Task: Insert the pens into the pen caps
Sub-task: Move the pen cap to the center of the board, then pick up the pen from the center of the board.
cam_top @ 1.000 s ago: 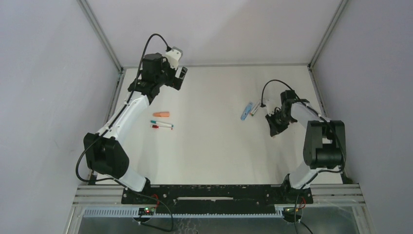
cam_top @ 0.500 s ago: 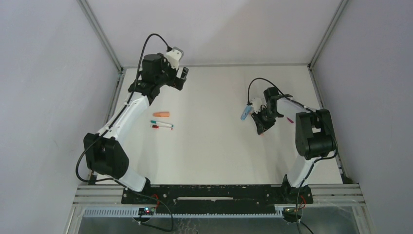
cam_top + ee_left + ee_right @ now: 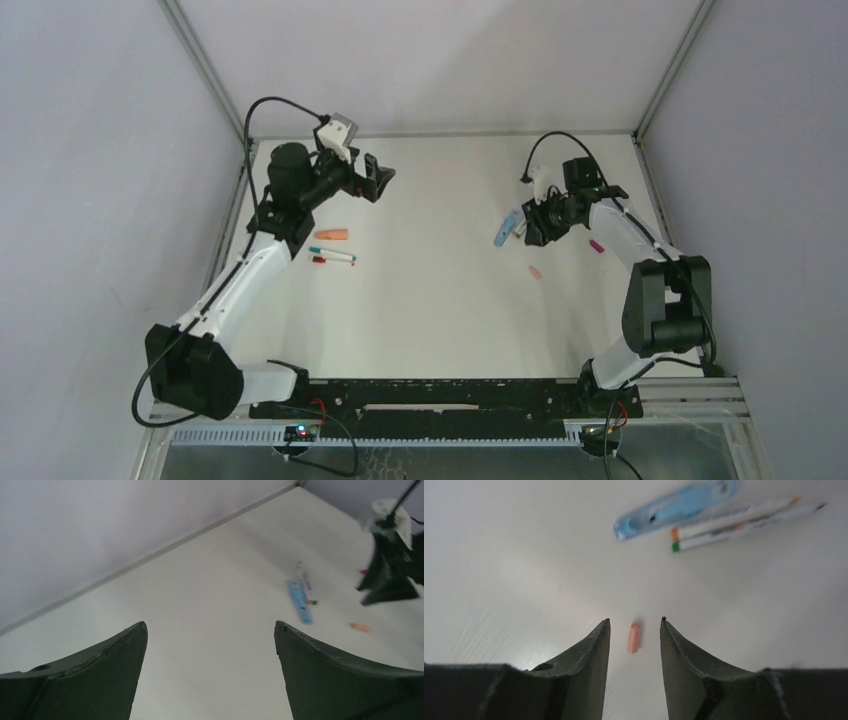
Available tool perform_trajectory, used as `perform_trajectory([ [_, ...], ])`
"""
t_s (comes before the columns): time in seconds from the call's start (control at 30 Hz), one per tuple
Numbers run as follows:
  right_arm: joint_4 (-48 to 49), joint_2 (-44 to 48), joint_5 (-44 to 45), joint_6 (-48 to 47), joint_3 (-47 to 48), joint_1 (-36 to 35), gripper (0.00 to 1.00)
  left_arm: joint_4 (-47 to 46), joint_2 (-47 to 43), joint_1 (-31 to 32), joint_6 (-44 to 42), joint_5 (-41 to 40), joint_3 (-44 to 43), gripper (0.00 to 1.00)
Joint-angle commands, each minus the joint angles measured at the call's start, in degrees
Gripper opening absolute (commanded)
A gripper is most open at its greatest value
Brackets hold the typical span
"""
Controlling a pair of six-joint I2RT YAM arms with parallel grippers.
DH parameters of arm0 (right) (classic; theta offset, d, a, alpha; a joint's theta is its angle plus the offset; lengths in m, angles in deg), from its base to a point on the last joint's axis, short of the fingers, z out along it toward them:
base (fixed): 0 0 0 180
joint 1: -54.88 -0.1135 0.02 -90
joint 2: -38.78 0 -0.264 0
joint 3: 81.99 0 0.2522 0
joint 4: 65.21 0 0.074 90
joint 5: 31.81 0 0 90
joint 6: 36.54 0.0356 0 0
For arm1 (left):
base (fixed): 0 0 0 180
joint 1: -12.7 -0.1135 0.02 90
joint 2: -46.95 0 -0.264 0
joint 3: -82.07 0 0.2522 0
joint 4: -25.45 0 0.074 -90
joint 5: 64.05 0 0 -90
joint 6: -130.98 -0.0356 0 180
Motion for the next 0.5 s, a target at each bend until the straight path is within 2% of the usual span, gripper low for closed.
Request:
perform_trajectory([
  [0.0,9.2,4.03,-3.29,6.81,2.91,0.67,0.48,-10.74,-5.14,0.3,12.51,5.91,10.16,1.0],
  [0.1,13.97,3.15,-1.8,15.61,4.93,1.16,0.48,-11.35,-8.8,1.14,16.33,6.08,17.1,1.0],
  [0.23,19.37,-0.74,6.08,28.73,7.95,-0.02,0.47,-9.59,-17.53,7.16,17.58,0.17,25.27,1.0],
  [0.33,18.23,-5.09,15.24,33.89,12.13,-2.34,0.44,-6.29,-23.85,12.83,17.09,-6.33,29.67,1.0],
  [0.47,15.73,-9.45,19.56,39.17,15.2,-3.3,0.4,-6.84,-31.31,14.49,18.52,-15.22,39.4,1.0],
])
